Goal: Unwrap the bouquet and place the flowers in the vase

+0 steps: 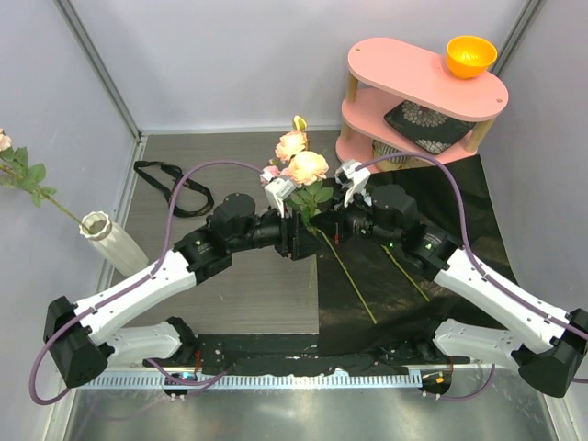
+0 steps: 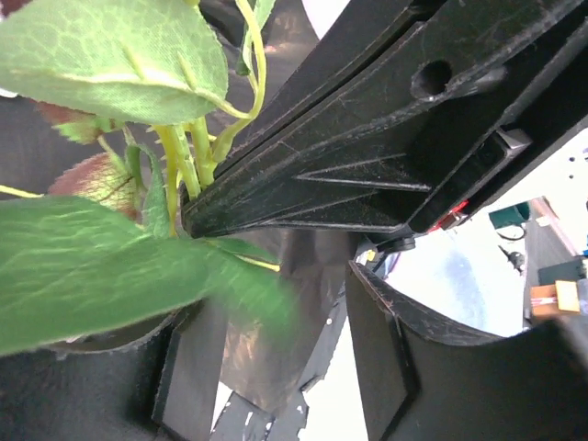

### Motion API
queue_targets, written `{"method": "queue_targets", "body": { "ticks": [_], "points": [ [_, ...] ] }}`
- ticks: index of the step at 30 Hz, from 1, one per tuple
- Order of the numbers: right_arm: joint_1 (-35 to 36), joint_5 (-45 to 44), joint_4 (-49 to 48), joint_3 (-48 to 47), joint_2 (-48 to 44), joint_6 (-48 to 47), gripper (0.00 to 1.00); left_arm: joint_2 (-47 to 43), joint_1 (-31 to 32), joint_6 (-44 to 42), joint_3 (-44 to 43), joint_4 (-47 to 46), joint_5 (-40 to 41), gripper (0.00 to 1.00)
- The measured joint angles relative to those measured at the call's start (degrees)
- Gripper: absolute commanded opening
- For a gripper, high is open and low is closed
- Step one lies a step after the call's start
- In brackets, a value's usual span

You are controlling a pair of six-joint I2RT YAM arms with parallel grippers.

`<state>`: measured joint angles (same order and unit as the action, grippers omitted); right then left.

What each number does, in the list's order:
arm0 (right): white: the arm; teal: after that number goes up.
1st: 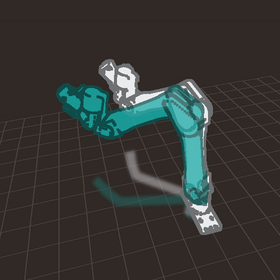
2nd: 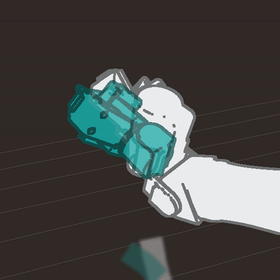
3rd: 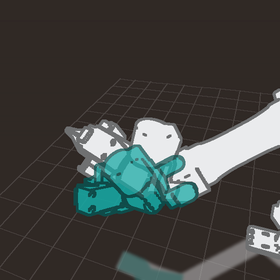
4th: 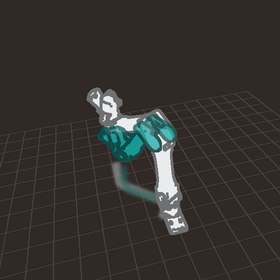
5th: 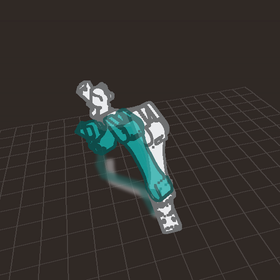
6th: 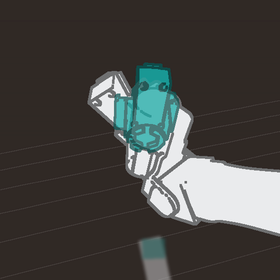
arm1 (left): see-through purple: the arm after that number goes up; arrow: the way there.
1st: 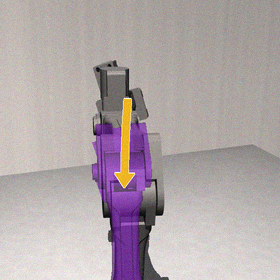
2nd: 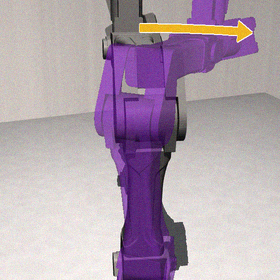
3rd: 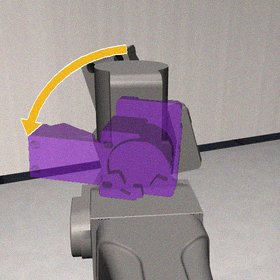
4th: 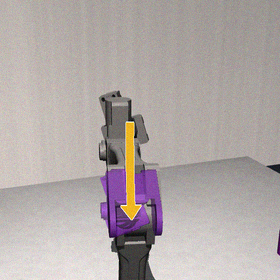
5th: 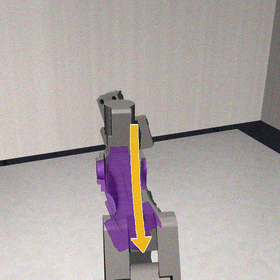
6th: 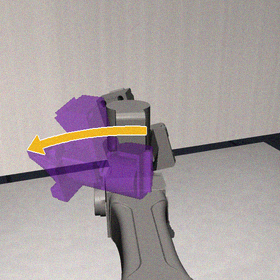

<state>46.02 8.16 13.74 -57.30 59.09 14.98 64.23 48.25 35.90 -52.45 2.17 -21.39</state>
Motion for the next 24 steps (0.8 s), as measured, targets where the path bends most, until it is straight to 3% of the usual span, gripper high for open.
{"method": "queue_targets", "body": {
  "ticks": [7, 13, 18, 22, 24],
  "points": [
    [0.04, 1.64, -0.02, -0.02, -1.77, -0.07, 0.01, -1.92, -0.17, -3.48, -1.42, 7.96, 5.84, 0.57],
    [0.04, 4.83, -0.57, -0.02, -1.84, -0.04, 0.01, -2.60, -0.28, -3.10, -1.42, 8.74, 7.96, 0.48],
    [0.04, 7.17, -1.22, -0.02, -0.81, 0.00, 0.01, -2.60, -0.28, -1.55, -1.31, 7.54, 8.15, 0.47],
    [-0.02, 7.96, -2.47, 0.11, -0.70, 0.11, 0.01, -2.69, -0.26, 0.13, -1.09, 6.62, 7.87, 0.18],
    [-0.02, 8.31, -2.99, 0.39, -0.66, 0.13, 0.09, -3.06, 0.07, 0.57, -1.09, 6.40, 7.56, 0.08]
  ]
}}
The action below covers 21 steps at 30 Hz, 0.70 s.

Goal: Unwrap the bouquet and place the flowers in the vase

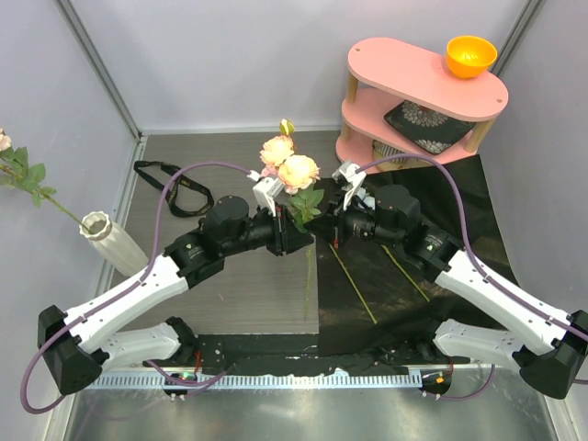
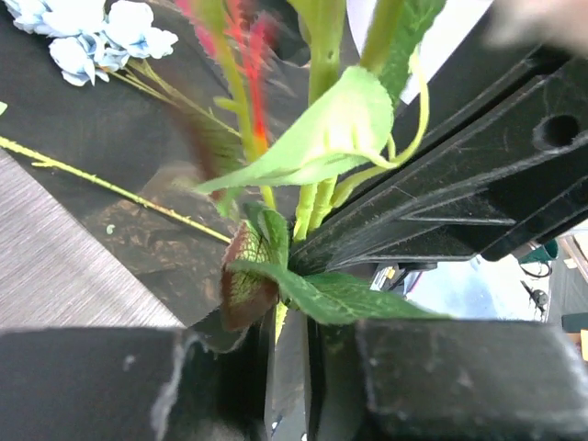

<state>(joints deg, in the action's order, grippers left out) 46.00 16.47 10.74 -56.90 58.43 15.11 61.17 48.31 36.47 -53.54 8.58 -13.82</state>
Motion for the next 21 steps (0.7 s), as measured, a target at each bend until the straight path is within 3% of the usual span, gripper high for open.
{"method": "queue_targets", "body": {
  "ticks": [1, 2, 3, 4, 9, 13, 16, 21],
  "points": [
    [0.00, 0.31, -0.22, 0.07, 0.00, 0.04, 0.16, -0.35, 0.09, 0.04, 0.00, 0.24, 0.04, 0.00],
    [0.00, 0.63, -0.50, 0.13, 0.02, 0.02, 0.25, -0.74, 0.13, -0.11, 0.00, 0.55, 0.15, 0.00],
    [0.00, 0.92, -0.85, 0.15, 0.02, 0.07, 0.67, -1.09, 0.17, -0.22, 0.00, 0.94, 0.33, 0.00],
    [0.02, 1.05, -0.94, 0.15, 0.02, 0.33, 0.73, -1.57, 0.20, -0.74, -0.04, 1.66, 1.25, 0.00],
    [0.20, -4.85, -0.59, 0.55, -2.05, 0.52, 0.89, -2.86, -0.17, -4.87, -5.22, 14.60, 15.41, 0.00],
    [0.26, -16.28, 0.17, 2.89, -7.89, 0.52, 0.92, -4.11, -3.89, -9.11, -13.25, 24.79, 28.35, 0.00],
    [0.07, -21.22, 0.26, 4.76, -11.82, 0.17, 0.92, -5.03, -12.63, -12.90, -19.06, 30.01, 34.47, 0.00],
    [0.02, -23.47, 0.52, 5.88, -12.79, -0.48, 0.92, -5.09, -32.68, -19.45, -27.28, 32.61, 42.95, 0.00]
  ]
}}
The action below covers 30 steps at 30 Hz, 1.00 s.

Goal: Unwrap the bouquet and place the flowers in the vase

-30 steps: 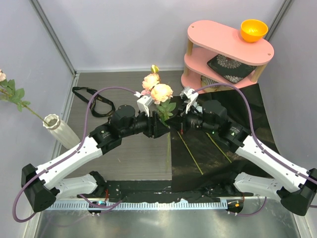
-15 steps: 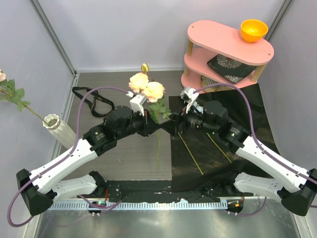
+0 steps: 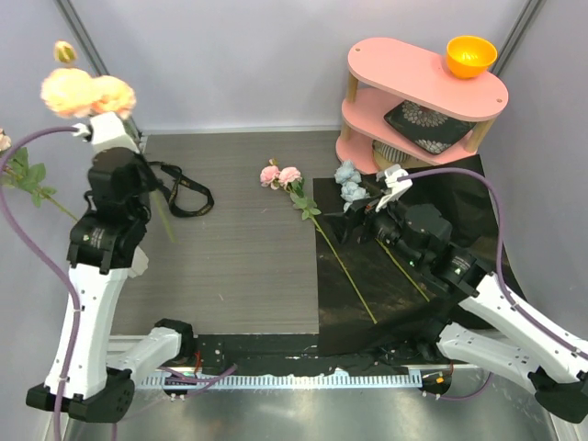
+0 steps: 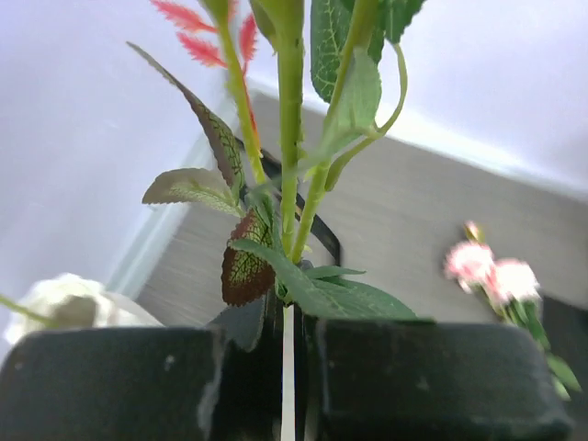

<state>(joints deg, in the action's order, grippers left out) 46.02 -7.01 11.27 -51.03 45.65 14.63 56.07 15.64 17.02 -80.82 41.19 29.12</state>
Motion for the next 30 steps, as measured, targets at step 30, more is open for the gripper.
{"method": "queue_targets", "body": {
  "ticks": [30],
  "points": [
    [-0.24, 1.75, -0.20, 2.29, 4.11, -1.01, 0.92, 2.67, -21.18, -18.32, -2.40, -21.75, 15.78, 0.00]
  ]
}}
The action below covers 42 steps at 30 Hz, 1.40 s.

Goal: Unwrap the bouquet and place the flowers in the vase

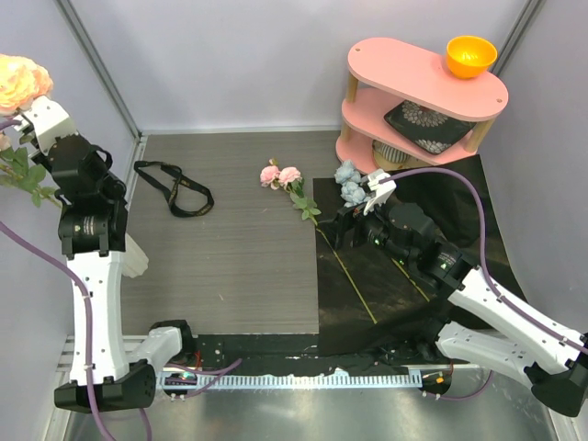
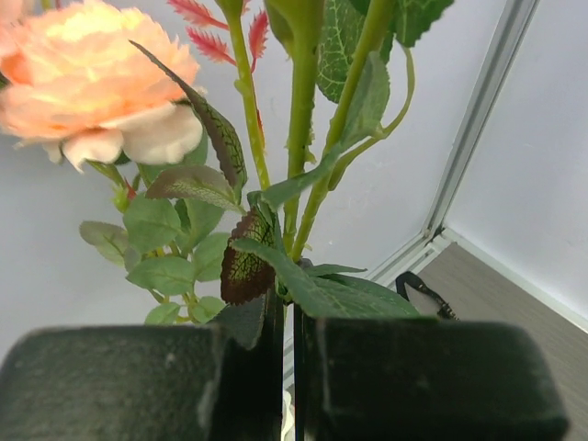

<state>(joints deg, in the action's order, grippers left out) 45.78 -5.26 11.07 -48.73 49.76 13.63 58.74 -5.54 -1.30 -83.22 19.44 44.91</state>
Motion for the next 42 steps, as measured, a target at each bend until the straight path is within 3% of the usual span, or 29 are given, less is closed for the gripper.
{"method": "queue_targets", "body": {
  "ticks": [4, 7, 8, 11, 13, 14, 20, 26, 31, 37, 42],
  "points": [
    [-0.07, 0.22, -0.20, 0.11, 0.00, 0.00, 0.92, -0.09, -0.61, 2.14, 3.28, -0.68, 0.11, 0.01],
    [-0.15, 0.39, -0.33, 0.33, 0.00, 0.00, 0.92, -0.20, -0.87, 3.34, 6.71, -0.87, 0.85, 0.10],
    [-0.15, 0.44, -0.31, 0.37, 0.00, 0.00, 0.92, -0.20, -0.94, 3.69, 7.54, -0.81, 1.18, 0.32],
    [-0.15, 0.46, -0.28, 0.55, 0.00, 0.00, 0.92, -0.20, -1.01, 4.83, 10.10, -0.52, 2.27, 0.79],
    [-0.15, 0.48, -0.31, 0.55, 0.00, 0.00, 0.92, -0.24, -1.07, 5.68, 10.97, -0.26, 2.86, 0.96],
    [-0.15, 0.48, -0.31, 0.57, 0.00, 0.02, 0.92, -0.35, -1.11, 6.51, 11.26, -0.13, 3.15, 0.98],
    [-0.15, 1.01, -0.26, 0.57, 0.17, 0.13, 0.92, -3.43, -1.25, 11.58, 11.39, 4.61, 2.36, 1.00],
    [-0.15, 0.59, 1.73, 0.22, 4.00, 1.64, 0.92, -9.57, -1.29, 19.02, 11.34, 11.69, -8.09, 1.00],
    [-0.66, -1.07, 8.22, -3.19, 12.59, 2.19, 0.90, -13.97, -1.29, 22.45, 11.47, 12.57, -28.35, 0.99],
    [-1.40, -3.78, 18.60, -13.84, 29.66, 0.87, 0.81, -13.14, -1.27, 27.12, 12.96, 9.16, -54.27, 0.94],
    [-3.04, -3.06, 22.10, -19.10, 40.26, -0.50, 0.64, -8.96, -0.42, 29.70, 13.68, 7.17, -69.42, 0.94]
  ]
}}
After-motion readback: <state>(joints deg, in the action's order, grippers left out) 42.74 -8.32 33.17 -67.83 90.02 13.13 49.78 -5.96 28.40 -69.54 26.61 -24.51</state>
